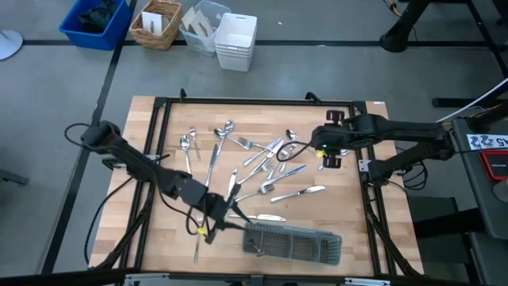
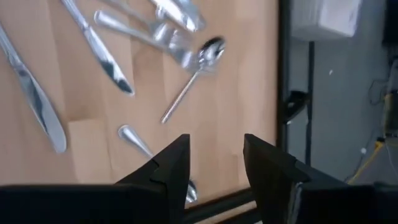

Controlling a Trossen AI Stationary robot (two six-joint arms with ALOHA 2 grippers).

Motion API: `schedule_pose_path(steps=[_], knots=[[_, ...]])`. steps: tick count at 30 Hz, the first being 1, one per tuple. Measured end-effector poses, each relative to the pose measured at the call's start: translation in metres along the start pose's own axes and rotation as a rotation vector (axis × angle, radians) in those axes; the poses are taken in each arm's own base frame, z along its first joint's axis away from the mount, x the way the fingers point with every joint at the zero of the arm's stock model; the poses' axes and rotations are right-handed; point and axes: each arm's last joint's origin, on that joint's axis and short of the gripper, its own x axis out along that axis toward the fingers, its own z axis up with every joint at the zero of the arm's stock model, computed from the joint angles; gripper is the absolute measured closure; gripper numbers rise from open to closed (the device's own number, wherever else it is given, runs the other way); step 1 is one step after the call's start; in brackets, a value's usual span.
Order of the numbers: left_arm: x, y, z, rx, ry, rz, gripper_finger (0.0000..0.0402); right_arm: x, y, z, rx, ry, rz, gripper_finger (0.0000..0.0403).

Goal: Sort silverware
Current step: Put the spoon into the gray silverware rack

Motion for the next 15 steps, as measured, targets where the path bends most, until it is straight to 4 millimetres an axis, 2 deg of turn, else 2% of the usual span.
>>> schedule_pose_path(steps=[7, 15], knots=[[-0.024, 0.03, 0.007, 0.006, 0.109, 0.077, 0.0322, 0.054, 0.003, -0.009, -0.065, 0.075, 0.134, 0.0253], [-0.037, 0.089, -0.008, -0.023, 0.238, 0.263, 0.0325, 0.1, -0.011, -0.034, -0.019, 0.207, 0.191, 0.0253]])
